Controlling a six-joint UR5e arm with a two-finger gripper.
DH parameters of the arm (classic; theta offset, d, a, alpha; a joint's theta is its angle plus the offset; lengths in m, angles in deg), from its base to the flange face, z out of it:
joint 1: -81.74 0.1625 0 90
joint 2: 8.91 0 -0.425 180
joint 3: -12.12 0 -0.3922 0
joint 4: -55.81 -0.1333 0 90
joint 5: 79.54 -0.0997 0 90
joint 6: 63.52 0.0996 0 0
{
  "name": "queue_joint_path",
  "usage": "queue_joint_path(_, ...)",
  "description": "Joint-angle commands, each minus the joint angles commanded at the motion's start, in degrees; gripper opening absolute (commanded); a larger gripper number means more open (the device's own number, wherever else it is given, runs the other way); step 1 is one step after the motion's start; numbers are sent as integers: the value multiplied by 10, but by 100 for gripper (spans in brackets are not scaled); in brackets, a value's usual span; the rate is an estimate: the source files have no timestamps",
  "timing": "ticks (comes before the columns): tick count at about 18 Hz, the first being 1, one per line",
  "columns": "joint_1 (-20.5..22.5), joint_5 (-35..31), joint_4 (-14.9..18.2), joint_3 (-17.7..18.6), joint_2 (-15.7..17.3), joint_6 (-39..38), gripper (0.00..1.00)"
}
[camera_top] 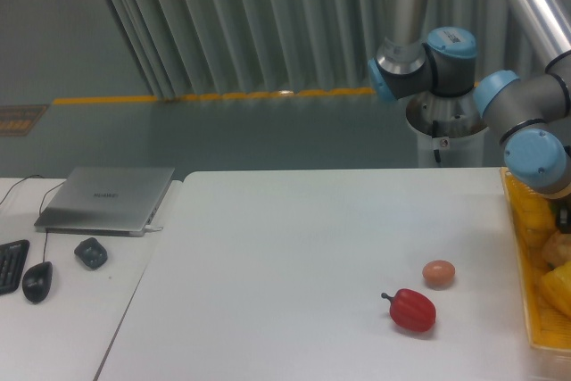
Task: Place the green pepper on the table
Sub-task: 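Lower the gripper into the basket and grasp the green pepper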
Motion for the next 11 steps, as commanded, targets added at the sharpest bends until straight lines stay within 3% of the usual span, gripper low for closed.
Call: queue_joint_path(11,2,4,-4,-13,2,-14,100)
